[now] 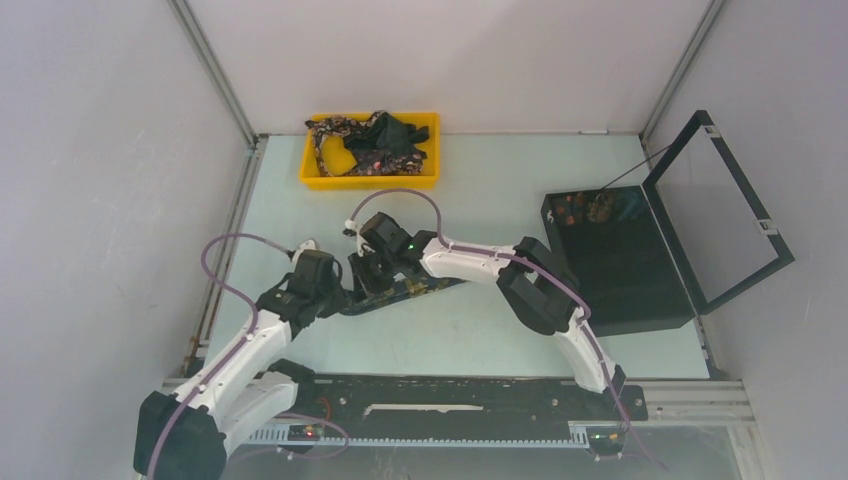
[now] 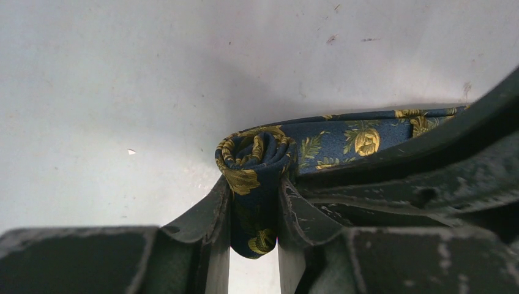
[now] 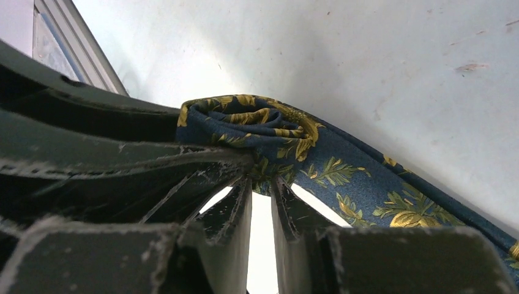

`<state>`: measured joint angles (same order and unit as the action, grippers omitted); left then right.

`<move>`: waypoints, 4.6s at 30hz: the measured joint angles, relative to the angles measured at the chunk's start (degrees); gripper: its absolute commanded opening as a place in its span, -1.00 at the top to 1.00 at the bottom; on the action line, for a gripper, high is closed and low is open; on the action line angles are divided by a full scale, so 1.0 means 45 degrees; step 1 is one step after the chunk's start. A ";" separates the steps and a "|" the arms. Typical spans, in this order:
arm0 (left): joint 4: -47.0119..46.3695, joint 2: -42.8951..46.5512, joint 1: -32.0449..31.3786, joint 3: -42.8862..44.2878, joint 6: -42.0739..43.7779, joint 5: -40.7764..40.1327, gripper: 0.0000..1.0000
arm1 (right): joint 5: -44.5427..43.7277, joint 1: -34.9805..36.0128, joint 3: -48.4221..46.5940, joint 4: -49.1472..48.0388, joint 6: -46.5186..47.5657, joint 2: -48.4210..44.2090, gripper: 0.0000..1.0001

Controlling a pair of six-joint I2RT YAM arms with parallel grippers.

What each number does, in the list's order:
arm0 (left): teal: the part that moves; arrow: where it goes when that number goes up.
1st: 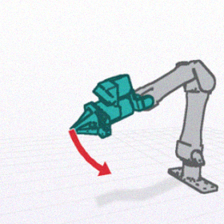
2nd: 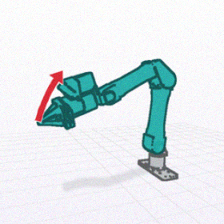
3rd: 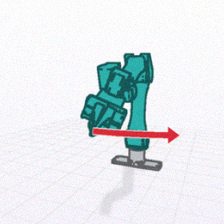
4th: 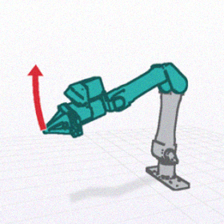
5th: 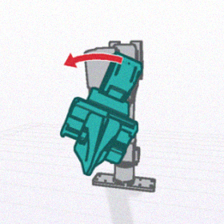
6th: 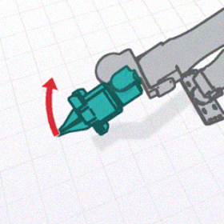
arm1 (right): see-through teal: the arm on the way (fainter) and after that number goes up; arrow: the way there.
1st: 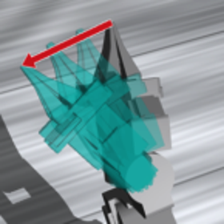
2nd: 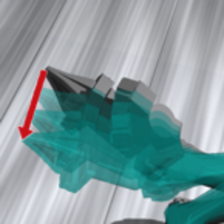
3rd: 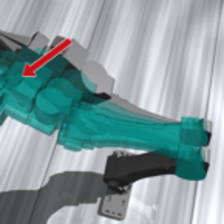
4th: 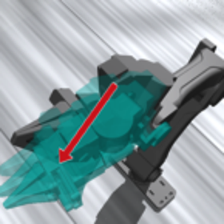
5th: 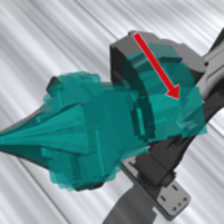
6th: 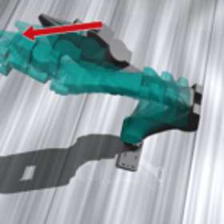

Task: Roll the ties
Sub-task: Roll the tie at the center of the board.

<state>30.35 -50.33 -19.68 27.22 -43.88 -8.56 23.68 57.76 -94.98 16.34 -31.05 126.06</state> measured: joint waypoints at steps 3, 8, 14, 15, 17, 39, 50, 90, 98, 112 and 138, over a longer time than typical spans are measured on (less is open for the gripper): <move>0.0427 -0.0126 -0.0117 0.0316 0.0131 -0.0180 0.85 | 0.0136 0.0005 -0.0068 -0.0141 -0.0063 0.0219 0.59; 0.1248 -0.0510 -0.0335 0.0894 0.0325 -0.0491 0.86 | 0.0393 0.0005 -0.0097 -0.0325 -0.0155 0.0369 0.59; 0.2059 -0.1015 -0.0733 0.1617 0.0491 -0.1015 0.86 | 0.0597 0.0005 -0.0117 -0.0476 -0.0340 0.0374 0.59; 0.2166 -0.1098 -0.0772 0.1719 0.0520 -0.1073 0.86 | 0.0656 0.0005 -0.0121 -0.0510 -0.0355 0.0393 0.59; 0.2380 -0.1258 -0.0850 0.1914 0.0539 -0.1180 0.87 | 0.0753 0.0029 -0.0175 -0.0563 -0.0403 0.0447 0.59; 0.4250 -0.4901 -0.2263 0.3934 0.0840 -0.2754 0.89 | 0.0491 -0.1035 0.2351 -0.1185 -0.0612 -0.0573 0.59; 0.5353 -0.7475 -0.3400 0.5319 0.0510 -0.4085 0.91 | -0.0617 -0.3162 0.3993 -0.0704 -0.0223 -0.3585 0.60; 0.5557 -1.0870 -0.5076 0.7529 -0.0384 -0.4367 -0.04 | -0.0996 -0.3925 0.4896 -0.0136 0.0204 -0.4925 0.60; 0.4216 -0.8845 -0.5119 0.6509 -0.0593 -0.3959 -0.35 | -0.1039 -0.3915 0.4906 -0.0209 0.0175 -0.5149 0.60; 0.3653 -0.2220 -0.5153 0.4099 -0.1054 -0.5659 -0.49 | -0.0738 -0.2749 0.4449 -0.0549 0.0151 -0.5022 0.60; 0.1855 0.7898 -0.2059 -0.1559 -0.1870 -0.4046 -0.32 | 0.0452 -0.0170 -0.0180 0.0131 0.0180 -0.0753 0.60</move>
<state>38.70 -14.79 -28.95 20.21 -52.29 -26.76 25.71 56.99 -95.79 16.93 -30.24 122.67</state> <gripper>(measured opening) 0.674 0.201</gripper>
